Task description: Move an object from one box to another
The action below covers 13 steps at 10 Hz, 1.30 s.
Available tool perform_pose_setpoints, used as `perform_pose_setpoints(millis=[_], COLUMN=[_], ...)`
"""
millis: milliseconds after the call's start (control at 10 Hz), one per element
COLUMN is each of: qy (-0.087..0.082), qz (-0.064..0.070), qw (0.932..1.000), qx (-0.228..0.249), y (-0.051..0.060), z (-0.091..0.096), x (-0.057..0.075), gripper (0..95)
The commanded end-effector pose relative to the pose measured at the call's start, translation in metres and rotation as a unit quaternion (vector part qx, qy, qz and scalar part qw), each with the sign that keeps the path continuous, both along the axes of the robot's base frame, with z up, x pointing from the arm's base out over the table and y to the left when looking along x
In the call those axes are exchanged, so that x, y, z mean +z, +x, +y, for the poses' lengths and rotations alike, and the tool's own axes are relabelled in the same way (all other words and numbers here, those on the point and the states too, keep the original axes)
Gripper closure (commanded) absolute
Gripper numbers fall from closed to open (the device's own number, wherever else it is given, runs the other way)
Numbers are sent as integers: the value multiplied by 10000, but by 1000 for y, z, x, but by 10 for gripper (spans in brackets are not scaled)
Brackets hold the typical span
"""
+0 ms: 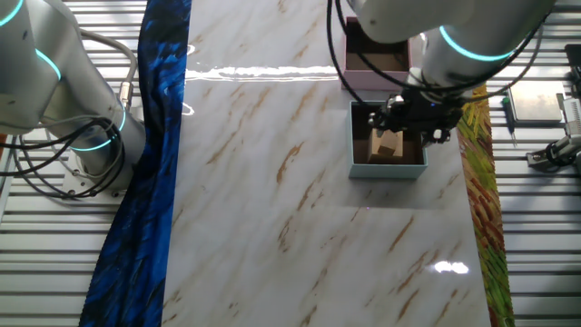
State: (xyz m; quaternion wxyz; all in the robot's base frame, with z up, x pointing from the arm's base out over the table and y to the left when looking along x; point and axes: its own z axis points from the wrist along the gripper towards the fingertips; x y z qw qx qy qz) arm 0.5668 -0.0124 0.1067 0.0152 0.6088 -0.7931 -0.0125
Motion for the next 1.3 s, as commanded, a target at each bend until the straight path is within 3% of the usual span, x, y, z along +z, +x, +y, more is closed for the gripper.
perform_pose_setpoints(millis=[100,600,1000,1300], qy=[-1,-23,-24,37], qz=[31,191,407,431], qw=[9998,9994,9984,9977], qx=[-172,-281,-394,-514], y=[-2,-2,-5,-8], z=[0,0,-2,-3], x=[1,1,-7,-13], gripper=[190,190,190,190])
